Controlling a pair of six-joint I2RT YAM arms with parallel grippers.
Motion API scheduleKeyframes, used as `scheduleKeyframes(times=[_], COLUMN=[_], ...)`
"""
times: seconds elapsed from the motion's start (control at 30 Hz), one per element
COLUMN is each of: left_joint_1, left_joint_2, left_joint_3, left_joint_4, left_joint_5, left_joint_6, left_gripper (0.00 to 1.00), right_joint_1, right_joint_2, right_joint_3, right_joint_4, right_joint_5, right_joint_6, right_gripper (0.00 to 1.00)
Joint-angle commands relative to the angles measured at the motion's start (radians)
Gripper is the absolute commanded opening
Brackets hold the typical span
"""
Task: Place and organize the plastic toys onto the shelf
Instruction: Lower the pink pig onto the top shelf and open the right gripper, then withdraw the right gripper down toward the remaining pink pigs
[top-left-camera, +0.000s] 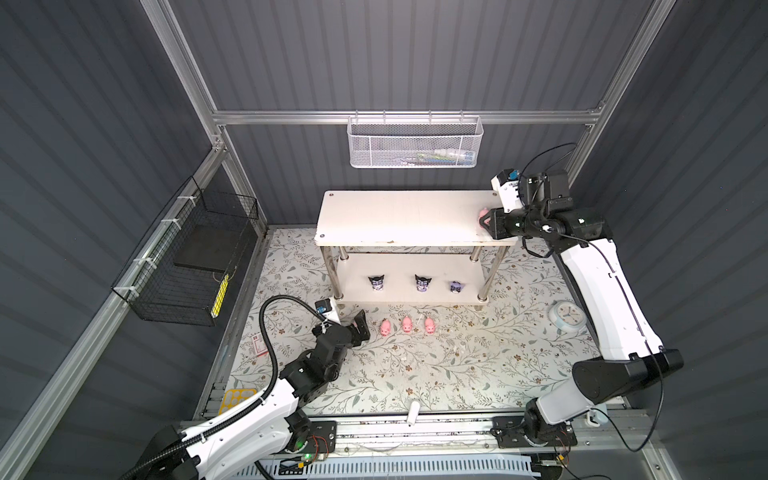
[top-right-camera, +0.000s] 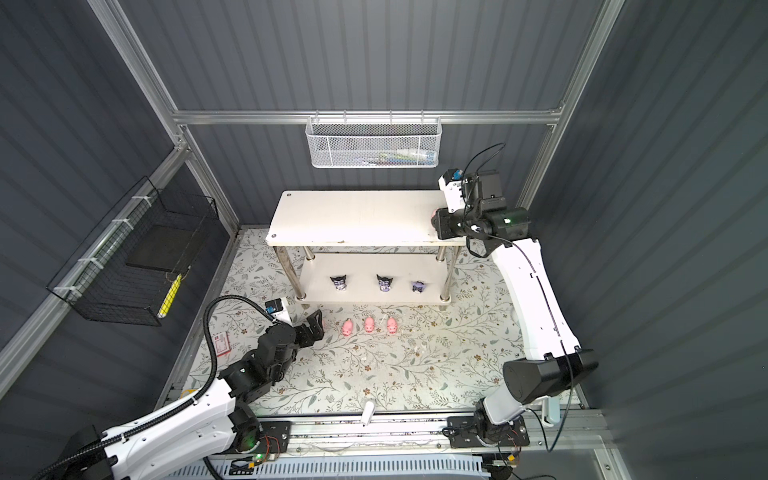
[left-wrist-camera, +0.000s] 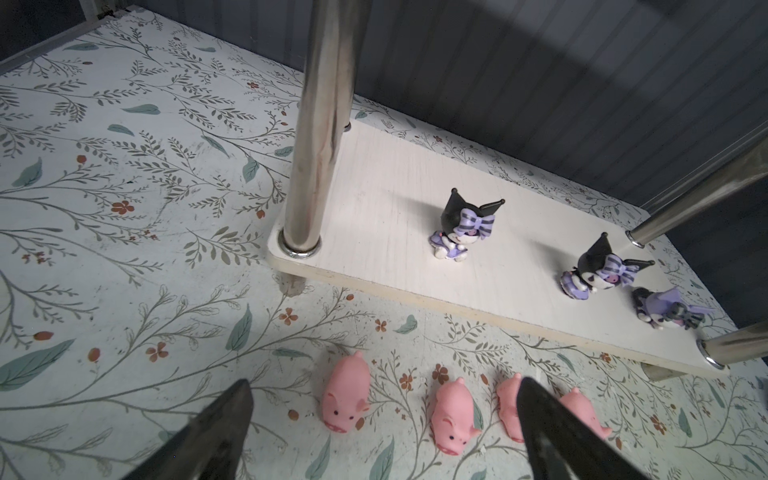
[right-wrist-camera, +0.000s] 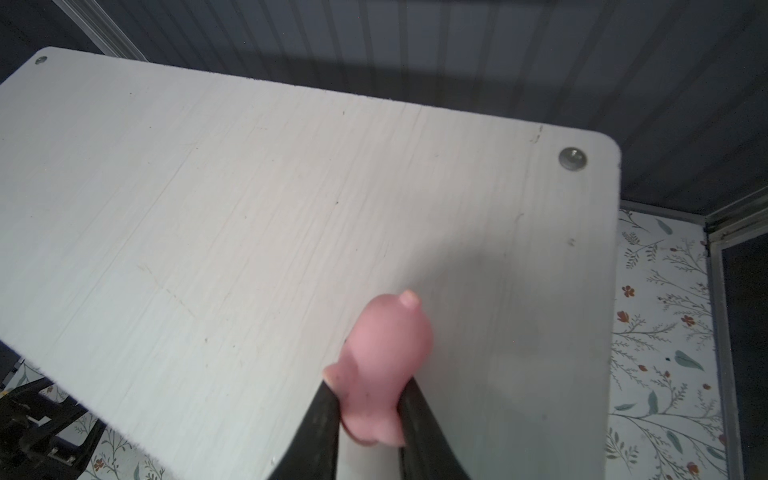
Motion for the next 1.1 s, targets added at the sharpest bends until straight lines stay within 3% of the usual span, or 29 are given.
scheduleKeyframes(times=[0.0,0.43,0.77,0.9,1.07], left_joint_1=[0.012,0.024,0.026,0.027,0.030], left_joint_2=[0.008,0.020,0.008,0.007,0.003], left_joint_3=[-0.013,-0.014,-0.010,-0.006,-0.001], left_joint_4=[0.008,0.015,-0.002,-0.009,-0.019], left_joint_5=[0.009,0.024,0.021,0.018,0.013], left_joint_6=[0.012,0.006,0.007,0.009,0.010], left_gripper=[0.99,0.99,0.99,0.99,0.99], right_joint_1=[-0.004,-0.004,-0.006,-0.005,0.003], right_joint_2=[0.014,-0.016,-0.133,-0.233,-0.448], right_joint_3=[0.018,0.016,-0.016,-0.094,-0.325], right_joint_4=[0.000,0.019,0.053,0.089,0.196], right_joint_5=[0.005,0.019,-0.072,-0.122,-0.212], right_joint_6=[-0.002,0.002,0.016,0.047,0.071], right_gripper=[0.28,0.41,0.50,0.52,0.53])
